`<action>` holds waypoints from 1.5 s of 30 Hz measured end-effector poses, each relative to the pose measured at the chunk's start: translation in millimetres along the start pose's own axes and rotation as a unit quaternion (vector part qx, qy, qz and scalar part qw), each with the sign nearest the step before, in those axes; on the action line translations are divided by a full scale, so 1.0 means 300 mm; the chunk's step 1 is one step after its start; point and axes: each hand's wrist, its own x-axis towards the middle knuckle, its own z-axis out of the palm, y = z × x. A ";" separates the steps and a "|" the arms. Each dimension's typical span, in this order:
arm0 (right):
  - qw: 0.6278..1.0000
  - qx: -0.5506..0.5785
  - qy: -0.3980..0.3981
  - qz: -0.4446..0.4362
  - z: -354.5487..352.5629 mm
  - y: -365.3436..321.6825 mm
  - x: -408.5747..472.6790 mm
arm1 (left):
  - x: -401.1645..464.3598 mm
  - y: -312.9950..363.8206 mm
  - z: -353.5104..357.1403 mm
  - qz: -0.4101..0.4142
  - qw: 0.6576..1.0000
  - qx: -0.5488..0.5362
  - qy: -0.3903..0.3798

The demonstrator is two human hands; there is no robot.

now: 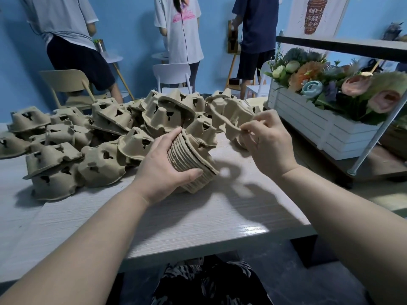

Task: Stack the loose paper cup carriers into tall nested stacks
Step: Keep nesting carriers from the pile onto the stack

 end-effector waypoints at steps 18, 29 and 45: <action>0.982 0.133 -0.130 0.018 -0.008 -0.152 -0.051 | 0.001 -0.006 0.000 0.000 1.000 -0.012 0.006; 0.982 0.129 -0.138 -0.031 -0.005 -0.145 -0.062 | 0.001 -0.007 0.000 0.000 1.000 -0.009 0.005; 0.960 0.155 -0.228 -0.053 0.023 -0.163 -0.079 | 0.000 -0.012 0.002 0.017 0.999 -0.023 0.023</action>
